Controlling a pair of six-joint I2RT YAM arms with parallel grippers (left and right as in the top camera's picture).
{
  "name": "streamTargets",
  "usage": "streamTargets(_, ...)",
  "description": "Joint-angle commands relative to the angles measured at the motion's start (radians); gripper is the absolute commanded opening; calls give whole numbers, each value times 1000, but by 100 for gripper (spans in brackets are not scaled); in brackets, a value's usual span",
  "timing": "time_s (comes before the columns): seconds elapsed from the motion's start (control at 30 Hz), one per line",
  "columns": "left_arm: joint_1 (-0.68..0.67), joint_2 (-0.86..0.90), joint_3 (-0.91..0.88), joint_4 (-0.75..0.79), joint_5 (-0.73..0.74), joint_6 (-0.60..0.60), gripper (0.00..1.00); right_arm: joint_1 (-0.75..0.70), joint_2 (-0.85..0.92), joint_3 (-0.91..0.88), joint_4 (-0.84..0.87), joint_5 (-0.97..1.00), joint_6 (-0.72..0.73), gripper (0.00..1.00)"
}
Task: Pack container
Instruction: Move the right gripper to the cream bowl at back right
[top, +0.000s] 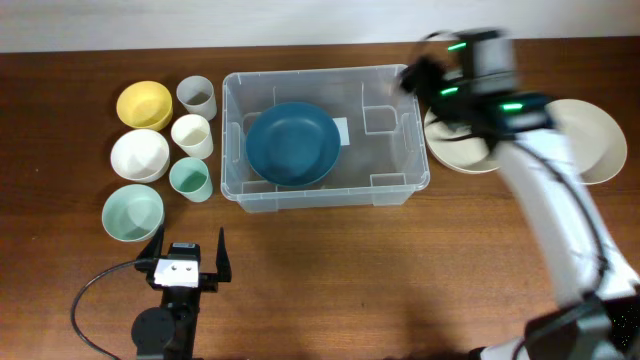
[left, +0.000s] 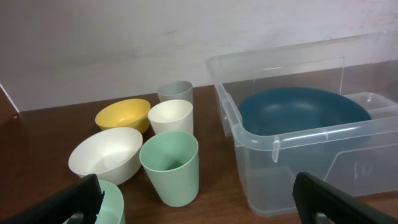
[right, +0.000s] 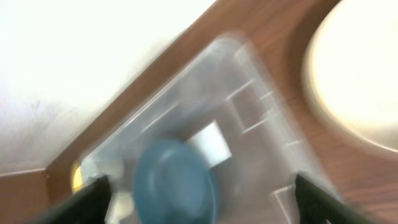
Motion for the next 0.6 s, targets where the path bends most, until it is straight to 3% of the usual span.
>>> streamTargets(0.0, 5, -8, -7, 0, 13, 5, 100, -145, -46, 31, -53, 13, -39, 99)
streamTargets(0.2, 4, -8, -7, 0, 13, 5, 100, -322, -3, -4, -167, -31, -10, 99)
streamTargets(0.47, 4, -8, -7, 0, 14, 5, 100, -314, 134, -66, -184, -25, -9, 99)
streamTargets(0.57, 5, -8, -7, 0, 13, 5, 100, -312, 193, -66, -201, -26, 53, 99)
